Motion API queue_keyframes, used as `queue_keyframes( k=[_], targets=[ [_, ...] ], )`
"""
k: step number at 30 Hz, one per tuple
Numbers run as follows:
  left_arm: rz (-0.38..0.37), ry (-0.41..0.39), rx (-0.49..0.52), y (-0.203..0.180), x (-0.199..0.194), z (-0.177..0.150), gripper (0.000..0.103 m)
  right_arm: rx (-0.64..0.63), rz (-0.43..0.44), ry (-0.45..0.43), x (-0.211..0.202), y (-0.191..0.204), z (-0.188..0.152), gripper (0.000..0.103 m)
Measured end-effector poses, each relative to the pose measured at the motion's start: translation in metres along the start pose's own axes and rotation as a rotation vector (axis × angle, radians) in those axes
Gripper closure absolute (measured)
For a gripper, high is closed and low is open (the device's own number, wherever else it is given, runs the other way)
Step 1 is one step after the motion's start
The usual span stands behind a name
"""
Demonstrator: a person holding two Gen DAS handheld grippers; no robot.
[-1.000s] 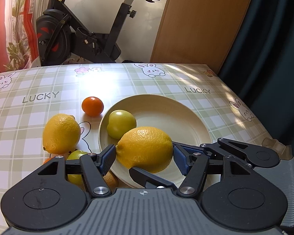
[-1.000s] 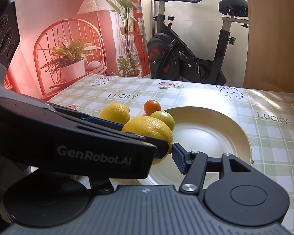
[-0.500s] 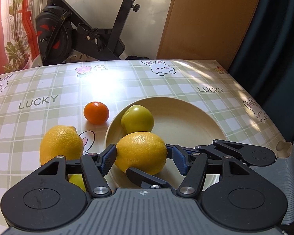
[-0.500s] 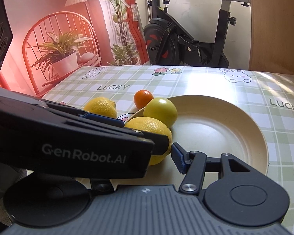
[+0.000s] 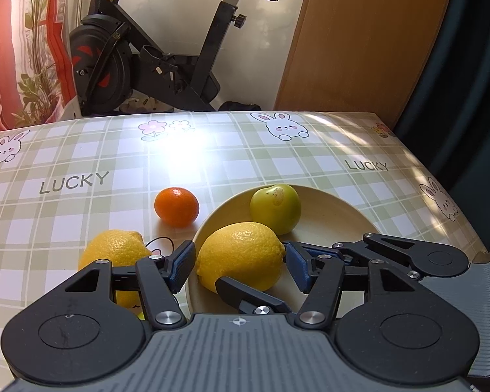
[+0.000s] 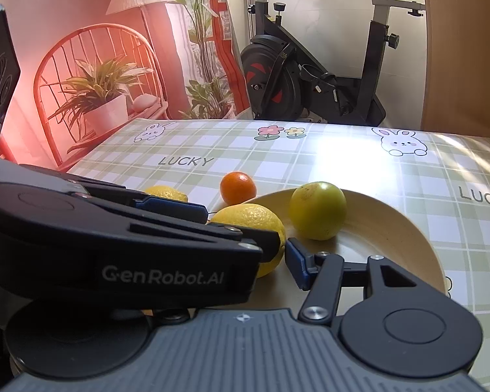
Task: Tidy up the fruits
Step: 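Carry the lemon with the left gripper onto the plate, then open the left gripper to release the lemon and withdraw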
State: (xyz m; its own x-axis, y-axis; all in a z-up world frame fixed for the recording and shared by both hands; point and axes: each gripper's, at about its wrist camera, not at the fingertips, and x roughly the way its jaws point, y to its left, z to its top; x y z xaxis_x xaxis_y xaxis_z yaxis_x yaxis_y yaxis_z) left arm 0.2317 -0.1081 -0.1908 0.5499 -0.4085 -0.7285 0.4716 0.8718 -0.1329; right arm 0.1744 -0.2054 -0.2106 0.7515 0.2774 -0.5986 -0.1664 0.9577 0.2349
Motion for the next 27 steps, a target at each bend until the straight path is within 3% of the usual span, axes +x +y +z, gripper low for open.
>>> queue_keyframes(
  k=[11,27],
  targets=[
    [0.019,-0.028,-0.017,0.004,-0.02,-0.001,0.037,-0.004,-0.047,0.016,-0.007,0.008,0.004,0.042],
    [0.042,-0.117,-0.027,0.015,-0.078,-0.005,0.036,-0.005,-0.085,-0.015,-0.051,0.011,-0.001,0.04]
  ],
)
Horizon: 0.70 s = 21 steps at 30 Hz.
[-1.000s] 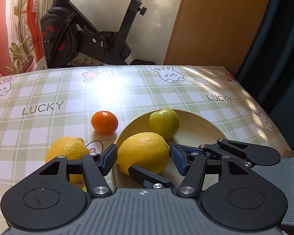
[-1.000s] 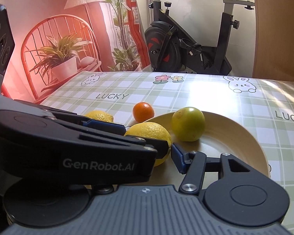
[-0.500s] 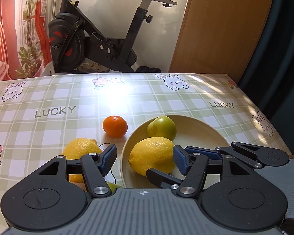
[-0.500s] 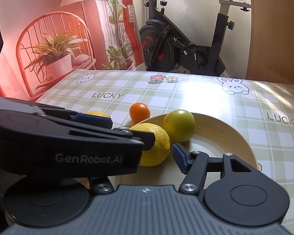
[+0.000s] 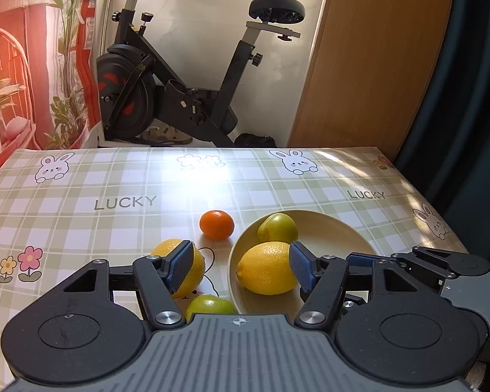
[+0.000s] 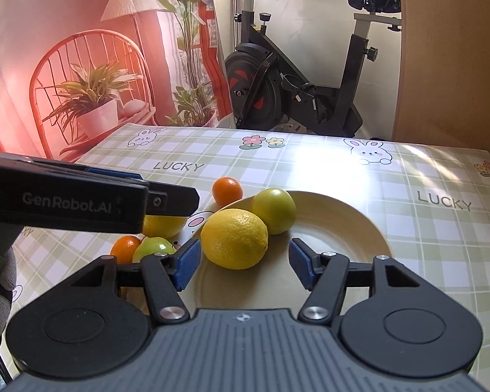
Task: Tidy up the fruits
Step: 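Open the left gripper to release the lemon and withdraw, then grasp the orange nearest the tools with the left gripper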
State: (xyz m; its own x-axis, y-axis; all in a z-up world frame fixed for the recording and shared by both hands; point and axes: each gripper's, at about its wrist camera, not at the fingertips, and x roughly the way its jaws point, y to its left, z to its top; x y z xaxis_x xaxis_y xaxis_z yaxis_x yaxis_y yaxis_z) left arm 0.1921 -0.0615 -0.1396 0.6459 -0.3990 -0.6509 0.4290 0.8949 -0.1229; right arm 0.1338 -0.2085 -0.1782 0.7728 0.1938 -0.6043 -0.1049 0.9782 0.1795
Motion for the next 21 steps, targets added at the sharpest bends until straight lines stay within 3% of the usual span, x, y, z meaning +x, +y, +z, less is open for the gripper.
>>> queue_keyframes(
  k=[9,21],
  targets=[
    [0.012,-0.033,-0.028,0.038,-0.042,-0.008,0.036,0.006,-0.007,-0.025,-0.021,0.007,-0.008,0.04],
    [0.022,-0.022,-0.035,0.079,-0.073,-0.03,0.036,-0.008,0.047,-0.042,-0.028,0.034,-0.014,0.04]
  ],
)
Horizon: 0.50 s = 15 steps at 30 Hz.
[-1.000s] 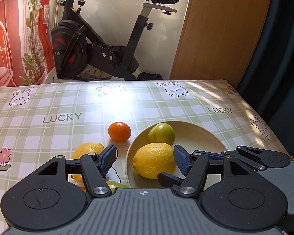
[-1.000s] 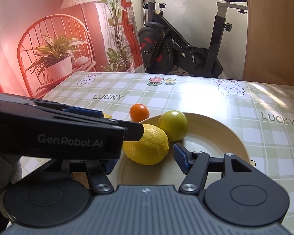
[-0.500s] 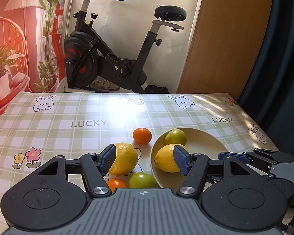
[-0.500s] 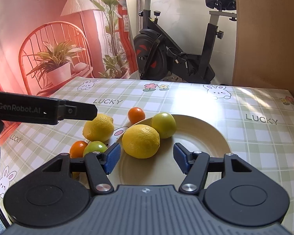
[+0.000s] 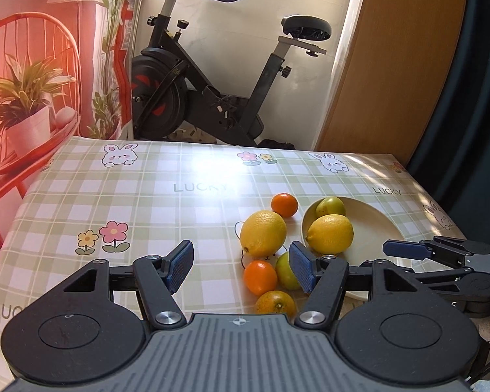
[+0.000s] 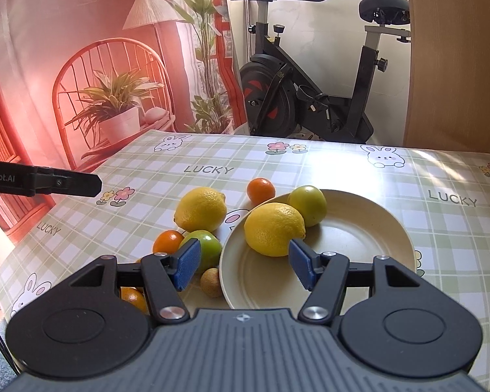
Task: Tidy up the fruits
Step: 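Grasp the orange nearest the tools with the left gripper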
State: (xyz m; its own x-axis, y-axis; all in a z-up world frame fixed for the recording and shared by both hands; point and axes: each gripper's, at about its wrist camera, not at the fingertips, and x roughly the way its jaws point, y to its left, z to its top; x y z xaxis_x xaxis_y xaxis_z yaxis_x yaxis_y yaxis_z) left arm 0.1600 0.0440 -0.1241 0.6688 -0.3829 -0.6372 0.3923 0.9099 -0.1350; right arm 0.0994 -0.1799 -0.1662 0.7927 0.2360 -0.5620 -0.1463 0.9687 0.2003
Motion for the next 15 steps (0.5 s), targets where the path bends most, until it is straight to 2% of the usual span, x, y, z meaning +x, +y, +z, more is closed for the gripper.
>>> queue_keyframes(
  k=[10,15],
  targets=[
    [-0.052,0.01,0.015,0.005,0.001,-0.029,0.037,-0.025,0.074,0.017,0.004,0.034,-0.017,0.04],
    [-0.106,0.043,-0.01,0.013,0.009,-0.047,0.038,-0.056,0.108,0.061,0.012,0.049,-0.026,0.04]
  ],
)
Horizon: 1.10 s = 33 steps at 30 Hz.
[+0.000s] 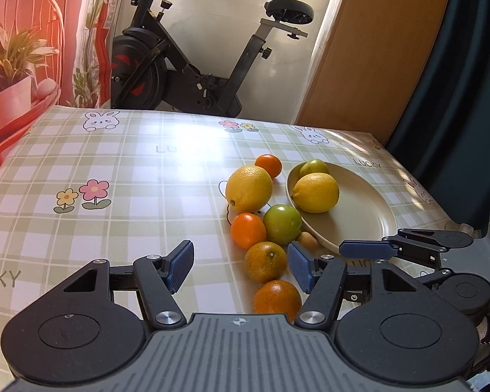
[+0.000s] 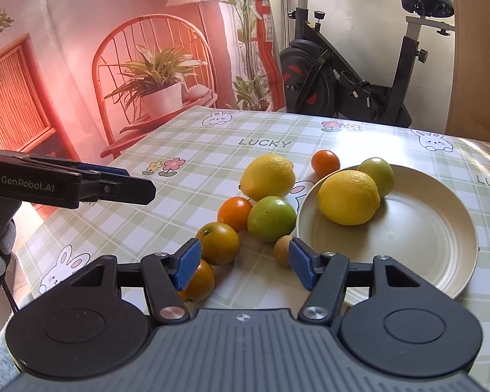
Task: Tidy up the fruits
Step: 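Grasp the orange nearest the tools with the left gripper, then carry the orange with the left gripper toward the plate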
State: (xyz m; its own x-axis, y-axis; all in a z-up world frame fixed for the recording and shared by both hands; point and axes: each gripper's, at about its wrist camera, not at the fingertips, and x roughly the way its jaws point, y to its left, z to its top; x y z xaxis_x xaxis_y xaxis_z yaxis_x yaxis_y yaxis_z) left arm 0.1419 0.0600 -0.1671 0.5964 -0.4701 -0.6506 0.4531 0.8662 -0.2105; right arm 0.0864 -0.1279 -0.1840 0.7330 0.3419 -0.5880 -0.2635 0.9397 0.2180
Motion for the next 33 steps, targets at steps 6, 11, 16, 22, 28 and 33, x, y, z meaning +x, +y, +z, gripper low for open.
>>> queue_keyframes(
  k=[6,11,16,22,28,33],
  targets=[
    [-0.02,0.022,-0.009,0.005,0.007,-0.012,0.038,-0.049,0.046,0.057,0.016,0.019,-0.01,0.04],
    [-0.063,0.049,-0.01,0.001,0.016,-0.018,0.04,-0.072,0.071,0.094,0.028,0.025,-0.013,0.042],
    [-0.119,0.082,-0.033,-0.004,0.028,-0.026,0.04,-0.081,0.09,0.115,0.034,0.027,-0.015,0.046],
    [-0.128,0.1,-0.047,-0.011,0.041,-0.033,0.04,-0.081,0.111,0.127,0.039,0.029,-0.017,0.05],
    [-0.132,0.12,-0.082,-0.012,0.05,-0.036,0.054,-0.062,0.113,0.138,0.044,0.026,-0.02,0.053],
    [-0.13,0.122,-0.092,-0.01,0.05,-0.034,0.058,-0.052,0.117,0.137,0.045,0.023,-0.021,0.056]
  ],
)
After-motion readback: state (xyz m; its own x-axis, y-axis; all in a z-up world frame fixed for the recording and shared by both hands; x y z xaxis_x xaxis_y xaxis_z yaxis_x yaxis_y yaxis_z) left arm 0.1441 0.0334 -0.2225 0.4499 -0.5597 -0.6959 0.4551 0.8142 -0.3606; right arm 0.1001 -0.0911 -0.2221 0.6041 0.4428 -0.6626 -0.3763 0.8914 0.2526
